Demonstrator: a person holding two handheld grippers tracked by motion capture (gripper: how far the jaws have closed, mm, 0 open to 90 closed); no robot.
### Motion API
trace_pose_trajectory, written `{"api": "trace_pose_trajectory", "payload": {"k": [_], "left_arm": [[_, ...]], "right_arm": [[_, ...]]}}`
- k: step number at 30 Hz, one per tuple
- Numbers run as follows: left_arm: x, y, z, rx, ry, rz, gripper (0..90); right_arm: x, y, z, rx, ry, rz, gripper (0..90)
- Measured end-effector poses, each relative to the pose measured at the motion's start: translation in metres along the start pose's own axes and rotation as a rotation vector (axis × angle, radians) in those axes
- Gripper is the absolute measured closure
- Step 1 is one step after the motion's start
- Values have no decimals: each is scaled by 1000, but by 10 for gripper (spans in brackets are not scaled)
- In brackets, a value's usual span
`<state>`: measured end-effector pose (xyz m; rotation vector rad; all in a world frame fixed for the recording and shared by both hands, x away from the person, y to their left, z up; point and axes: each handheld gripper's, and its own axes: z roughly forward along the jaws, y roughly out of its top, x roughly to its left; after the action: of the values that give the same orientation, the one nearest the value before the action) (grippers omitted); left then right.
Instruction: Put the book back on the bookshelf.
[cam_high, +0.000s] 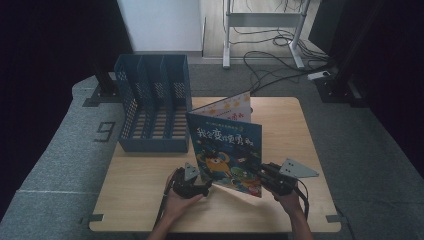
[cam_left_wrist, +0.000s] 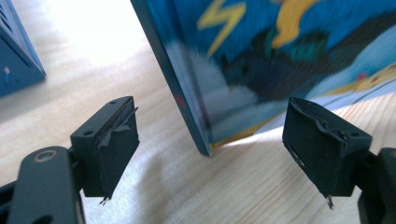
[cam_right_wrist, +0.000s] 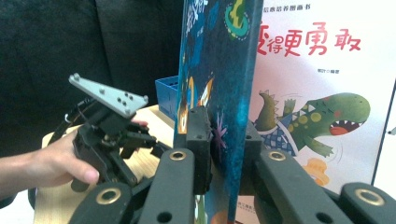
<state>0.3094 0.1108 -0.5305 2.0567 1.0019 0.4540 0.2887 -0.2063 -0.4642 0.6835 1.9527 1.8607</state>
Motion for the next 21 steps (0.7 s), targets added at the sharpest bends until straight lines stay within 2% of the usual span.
{"api": "trace_pose_trajectory", "payload": {"k": [4, 9, 17, 21], "left_arm": [[4, 6, -8, -42, -17, -13, 182], [9, 17, -14, -81, -24, -5, 182], [6, 33, -13, -135, -78, 44, 181], [7, 42, -12, -144, -112, 64, 181]], "right_arm": [[-1, -1, -1, 1, 2, 3, 795], [-1, -2, -1, 5, -3, -6, 788], [-3, -4, -4, 16, -15, -19, 772], [-4, -5, -4, 19, -22, -16, 764]]}}
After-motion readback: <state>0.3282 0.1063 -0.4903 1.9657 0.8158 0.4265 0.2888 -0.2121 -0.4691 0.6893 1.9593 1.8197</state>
